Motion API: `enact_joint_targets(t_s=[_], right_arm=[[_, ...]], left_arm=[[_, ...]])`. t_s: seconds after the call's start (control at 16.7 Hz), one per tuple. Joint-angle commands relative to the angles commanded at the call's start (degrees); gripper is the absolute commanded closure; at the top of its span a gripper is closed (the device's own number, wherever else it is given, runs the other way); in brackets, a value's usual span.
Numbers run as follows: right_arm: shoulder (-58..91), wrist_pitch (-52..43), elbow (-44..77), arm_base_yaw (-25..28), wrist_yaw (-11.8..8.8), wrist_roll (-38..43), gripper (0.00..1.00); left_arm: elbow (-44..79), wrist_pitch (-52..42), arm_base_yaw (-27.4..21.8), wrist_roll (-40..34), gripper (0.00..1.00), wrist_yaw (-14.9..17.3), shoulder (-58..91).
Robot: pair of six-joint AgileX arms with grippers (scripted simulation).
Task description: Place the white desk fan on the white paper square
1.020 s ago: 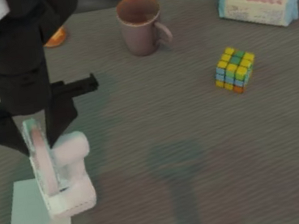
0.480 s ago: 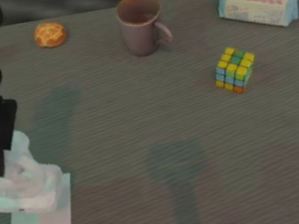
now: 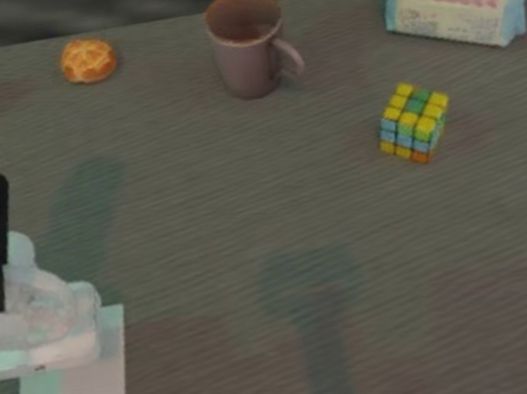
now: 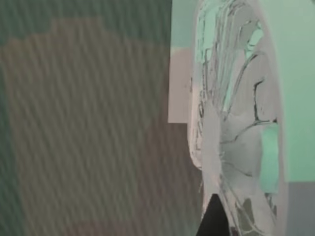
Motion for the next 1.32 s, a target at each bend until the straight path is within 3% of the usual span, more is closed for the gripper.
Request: enact_joint_targets(t_s=[0.72,1.32], right_arm=[[0.0,0.0,0.0,0.0,0.0,0.0,0.0],[0.0,0.0,0.0,0.0,0.0,0.0,0.0]], left_arm=[[-7.05,7.94,0.47,0.49,1.0,0.0,0.88],[-7.05,7.94,0.47,0.49,0.25,0.0,0.88]])
